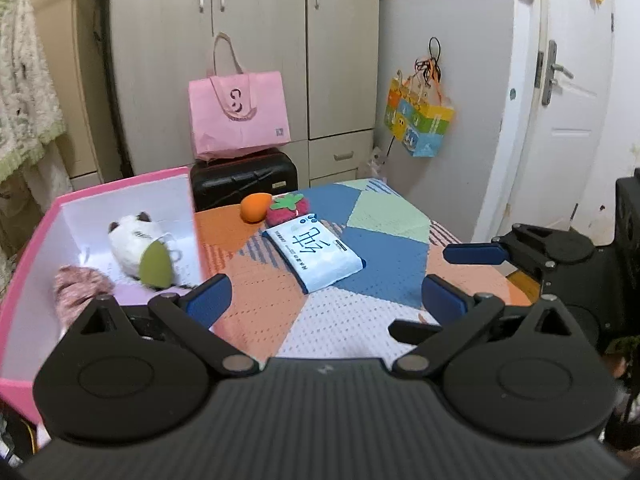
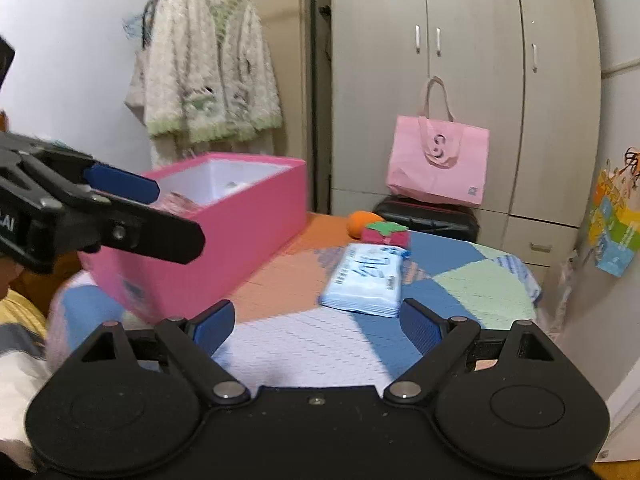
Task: Organize soft objects
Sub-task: 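Move the left gripper toward the white wet-wipes pack on the bed, then close the left gripper on the edge of the wet-wipes pack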
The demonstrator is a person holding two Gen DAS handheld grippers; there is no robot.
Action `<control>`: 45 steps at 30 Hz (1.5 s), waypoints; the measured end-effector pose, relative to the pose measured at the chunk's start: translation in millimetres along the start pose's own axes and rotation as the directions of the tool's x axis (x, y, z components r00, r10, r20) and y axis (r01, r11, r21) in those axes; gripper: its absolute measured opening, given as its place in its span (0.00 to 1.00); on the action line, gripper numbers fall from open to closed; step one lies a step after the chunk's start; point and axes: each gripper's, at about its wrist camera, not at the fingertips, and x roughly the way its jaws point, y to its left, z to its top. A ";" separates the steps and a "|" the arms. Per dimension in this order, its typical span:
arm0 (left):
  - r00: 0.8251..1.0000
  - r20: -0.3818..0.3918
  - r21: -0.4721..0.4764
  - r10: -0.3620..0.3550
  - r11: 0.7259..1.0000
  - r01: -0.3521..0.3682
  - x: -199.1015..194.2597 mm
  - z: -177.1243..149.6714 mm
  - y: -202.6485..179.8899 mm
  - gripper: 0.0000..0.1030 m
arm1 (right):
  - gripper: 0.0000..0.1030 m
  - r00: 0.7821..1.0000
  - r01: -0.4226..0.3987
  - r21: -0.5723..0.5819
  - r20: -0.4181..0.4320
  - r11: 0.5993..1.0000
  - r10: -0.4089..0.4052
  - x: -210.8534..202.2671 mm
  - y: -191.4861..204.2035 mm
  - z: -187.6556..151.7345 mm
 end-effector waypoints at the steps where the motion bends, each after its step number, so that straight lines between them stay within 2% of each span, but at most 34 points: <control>1: 1.000 0.003 -0.005 0.002 1.000 -0.002 8.9 0.8 -0.2 0.99 | 0.89 1.000 -0.001 -0.013 -0.010 1.000 0.000 5.0 -1.9 -0.3; 5: 1.000 -0.007 -0.033 -0.029 0.999 0.029 35.0 3.4 -0.4 0.98 | 0.89 0.999 -0.019 0.002 -0.043 1.000 0.019 27.7 -13.8 -2.0; 13: 0.999 -0.044 -0.032 -0.003 0.999 0.001 87.1 3.6 -15.3 0.97 | 0.89 0.997 -0.048 -0.012 -0.057 0.999 0.047 71.1 -32.3 -5.3; 16: 0.998 -0.070 -0.096 0.003 0.995 -0.009 108.5 4.5 -7.5 0.97 | 0.89 0.995 -0.069 -0.005 -0.068 0.998 0.068 81.1 -39.3 -6.0; 20: 0.994 -0.108 -0.213 0.006 0.977 -0.029 137.1 4.7 8.1 0.96 | 0.89 0.991 -0.084 0.023 -0.101 0.996 0.086 97.3 -50.1 -1.9; 26: 0.981 -0.193 -0.259 0.023 0.963 -0.074 179.2 3.6 15.9 0.91 | 0.89 0.978 -0.106 0.076 -0.170 0.991 0.118 125.8 -63.4 4.5; 29: 0.972 -0.233 -0.285 0.018 0.954 -0.086 192.2 2.1 20.7 0.83 | 0.89 0.974 -0.117 0.113 -0.183 0.987 0.136 135.5 -69.1 6.5; 34: 0.971 -0.238 -0.280 0.031 0.955 -0.099 195.2 2.0 22.2 0.80 | 0.89 0.973 -0.124 0.108 -0.183 0.986 0.143 141.6 -67.7 9.6; 37: 0.971 -0.238 -0.280 0.035 0.954 -0.103 197.7 4.0 23.2 0.73 | 0.89 0.974 -0.121 0.098 -0.182 0.988 0.138 145.1 -67.9 10.7; 39: 0.973 -0.232 -0.293 0.018 0.952 -0.087 197.8 4.2 23.1 0.64 | 0.89 0.974 -0.123 0.101 -0.178 0.987 0.139 147.1 -70.9 11.3; 41: 0.974 -0.227 -0.295 0.007 0.952 -0.076 197.5 4.5 20.3 0.60 | 0.86 0.975 -0.123 0.090 -0.176 0.988 0.137 147.7 -70.4 10.5; 43: 0.974 -0.226 -0.299 -0.002 0.952 -0.067 197.0 4.3 17.9 0.58 | 0.72 0.977 -0.115 0.073 -0.170 0.991 0.126 145.8 -68.4 9.6; 45: 0.975 -0.222 -0.303 -0.006 0.951 -0.063 195.4 3.7 16.3 0.58 | 0.68 0.979 -0.112 0.082 -0.163 0.990 0.124 142.5 -68.4 8.6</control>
